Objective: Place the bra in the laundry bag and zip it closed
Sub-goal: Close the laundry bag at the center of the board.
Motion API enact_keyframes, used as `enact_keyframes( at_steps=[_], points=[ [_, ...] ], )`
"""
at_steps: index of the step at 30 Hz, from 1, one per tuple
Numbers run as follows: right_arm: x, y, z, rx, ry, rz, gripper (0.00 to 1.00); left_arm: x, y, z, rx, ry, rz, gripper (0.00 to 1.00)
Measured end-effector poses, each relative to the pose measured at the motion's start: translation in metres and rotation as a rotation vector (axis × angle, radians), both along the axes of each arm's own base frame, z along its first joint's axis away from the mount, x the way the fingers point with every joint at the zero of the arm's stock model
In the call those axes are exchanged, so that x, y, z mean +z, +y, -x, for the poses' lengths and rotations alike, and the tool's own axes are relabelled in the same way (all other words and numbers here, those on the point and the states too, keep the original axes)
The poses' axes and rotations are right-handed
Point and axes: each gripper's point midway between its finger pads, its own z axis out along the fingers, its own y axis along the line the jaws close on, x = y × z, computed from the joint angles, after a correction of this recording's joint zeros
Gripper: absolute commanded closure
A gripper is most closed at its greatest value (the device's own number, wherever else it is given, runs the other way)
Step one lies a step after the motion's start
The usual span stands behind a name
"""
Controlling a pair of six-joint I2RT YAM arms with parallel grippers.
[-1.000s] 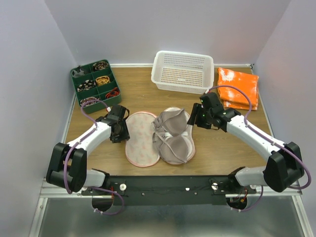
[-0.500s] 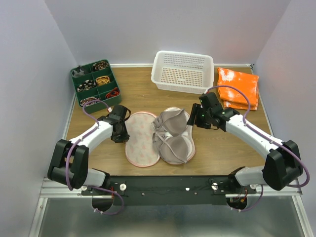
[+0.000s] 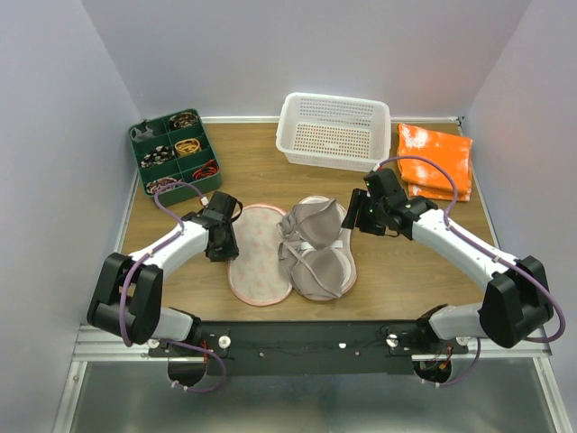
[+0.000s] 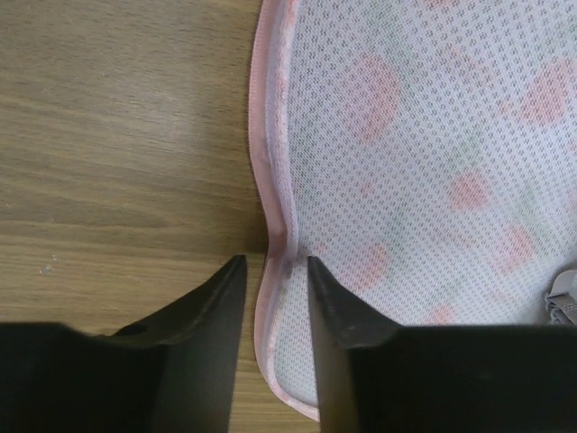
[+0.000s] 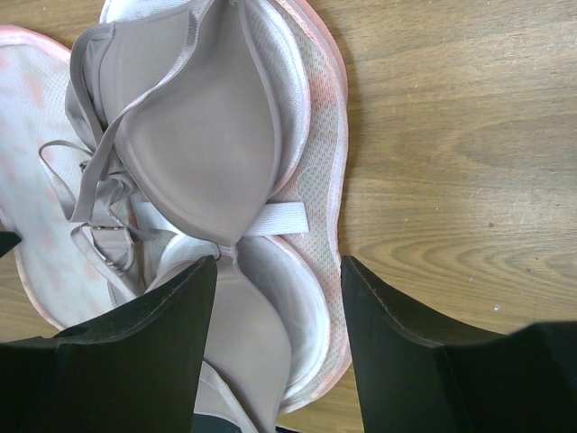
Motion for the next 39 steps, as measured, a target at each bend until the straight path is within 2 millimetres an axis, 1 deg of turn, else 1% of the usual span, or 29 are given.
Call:
enact_keyframes(
  at_steps=[2,5,8,9,10,14,15,17,18,20,24,27,28,30,31,32,34,37,39],
  points=[
    [0.0,0.0,0.0,0.0,0.0,-0.001,0.34,0.0,-0.002,0.0,-0.004,-0.002,0.001,0.53],
    [0.0,0.0,0.0,0.001,0.001,-0.002,0.34,0.0,-0.003,0.0,-0.008,-0.006,0.003,0.58],
    [0.0,0.0,0.0,0.001,0.001,-0.002,0.34,0.0,-0.003,-0.001,-0.007,-0.006,0.002,0.65],
    [0.0,0.0,0.0,0.001,0.001,-0.002,0.34,-0.001,-0.003,-0.001,-0.006,-0.005,0.001,0.72],
    [0.0,0.0,0.0,0.001,0.001,-0.002,0.34,-0.002,-0.003,-0.001,-0.008,-0.002,-0.001,0.75],
    [0.0,0.0,0.0,0.001,0.001,-0.002,0.34,-0.004,-0.005,-0.001,-0.01,-0.001,-0.004,0.77],
    [0.0,0.0,0.0,0.001,0.0,-0.002,0.34,-0.004,-0.005,-0.001,-0.013,-0.003,-0.004,0.85],
    [0.0,0.0,0.0,0.001,0.001,-0.002,0.34,-0.004,-0.006,-0.002,-0.014,-0.004,-0.007,0.91],
    [0.0,0.0,0.0,0.001,0.001,-0.002,0.34,-0.004,-0.006,-0.001,-0.016,-0.004,-0.007,0.97],
    [0.0,0.0,0.0,0.001,0.001,-0.002,0.34,-0.004,-0.007,-0.001,-0.016,-0.006,-0.009,1.0],
    [-0.001,-0.002,-0.001,-0.016,0.004,-0.007,0.34,-0.001,-0.009,-0.001,-0.025,-0.016,-0.015,1.0],
    [-0.005,-0.01,-0.006,-0.06,0.013,-0.014,0.34,0.015,-0.015,-0.004,-0.039,-0.058,0.002,1.0],
    [-0.009,-0.016,-0.008,-0.088,0.02,-0.016,0.34,0.021,-0.016,-0.006,-0.042,-0.072,0.007,1.0],
    [-0.019,-0.027,-0.008,-0.133,0.045,-0.014,0.34,0.048,-0.024,-0.017,-0.054,-0.14,0.037,1.0],
    [-0.021,-0.03,-0.007,-0.144,0.051,-0.013,0.34,0.055,-0.027,-0.021,-0.057,-0.161,0.046,1.0],
    [-0.027,-0.036,-0.007,-0.169,0.065,-0.01,0.34,0.07,-0.033,-0.028,-0.067,-0.205,0.065,1.0],
    [-0.033,-0.04,-0.005,-0.189,0.083,-0.008,0.34,0.095,-0.044,-0.038,-0.091,-0.266,0.098,1.0],
    [-0.044,-0.041,-0.005,-0.199,0.107,-0.002,0.34,0.119,-0.063,-0.044,-0.14,-0.317,0.142,1.0],
    [-0.053,-0.042,-0.004,-0.204,0.126,0.006,0.34,0.129,-0.077,-0.043,-0.181,-0.332,0.166,1.0]
  ],
)
